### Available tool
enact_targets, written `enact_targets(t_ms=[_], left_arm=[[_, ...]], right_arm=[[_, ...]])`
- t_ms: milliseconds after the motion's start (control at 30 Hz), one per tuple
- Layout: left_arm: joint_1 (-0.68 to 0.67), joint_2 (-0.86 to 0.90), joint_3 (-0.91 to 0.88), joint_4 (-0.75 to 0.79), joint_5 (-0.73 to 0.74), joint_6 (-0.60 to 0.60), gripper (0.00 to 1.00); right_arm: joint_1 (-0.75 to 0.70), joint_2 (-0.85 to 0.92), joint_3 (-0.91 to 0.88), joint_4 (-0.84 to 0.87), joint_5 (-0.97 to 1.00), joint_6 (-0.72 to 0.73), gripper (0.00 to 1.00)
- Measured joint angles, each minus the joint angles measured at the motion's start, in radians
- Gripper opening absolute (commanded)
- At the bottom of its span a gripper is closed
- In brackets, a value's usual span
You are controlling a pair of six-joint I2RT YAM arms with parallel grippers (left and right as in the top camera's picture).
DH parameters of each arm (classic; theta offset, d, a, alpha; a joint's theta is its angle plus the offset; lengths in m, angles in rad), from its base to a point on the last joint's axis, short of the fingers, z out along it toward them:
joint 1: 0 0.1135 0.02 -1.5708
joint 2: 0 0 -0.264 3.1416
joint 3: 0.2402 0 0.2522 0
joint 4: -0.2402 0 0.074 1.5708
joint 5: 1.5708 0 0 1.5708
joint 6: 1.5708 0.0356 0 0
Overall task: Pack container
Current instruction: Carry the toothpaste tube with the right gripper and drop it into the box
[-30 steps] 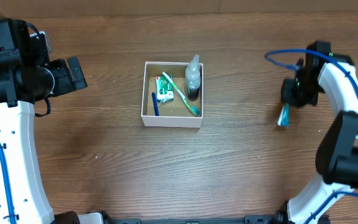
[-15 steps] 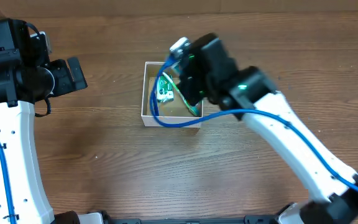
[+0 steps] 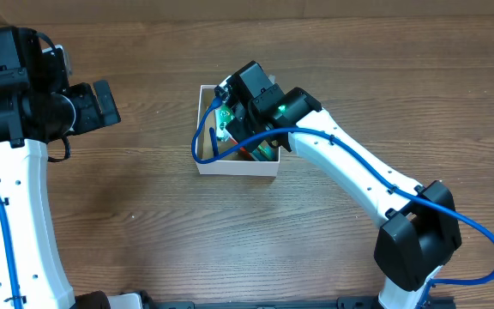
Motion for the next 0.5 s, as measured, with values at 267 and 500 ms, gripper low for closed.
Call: enact_targets(t_ms=[267,500], left_arm=[[0.000,0.000,0.000,0.000,0.000,0.000,1.00],[-0.127,0.000,0.000,0.073,0.002,0.074,1.00]], right_arm=[[-0.007,-0.085,0.002,-0.045,0.072,0.137,0.54],[-0.321,-0.450,0.050,-0.048,0.108,0.298,1.00]])
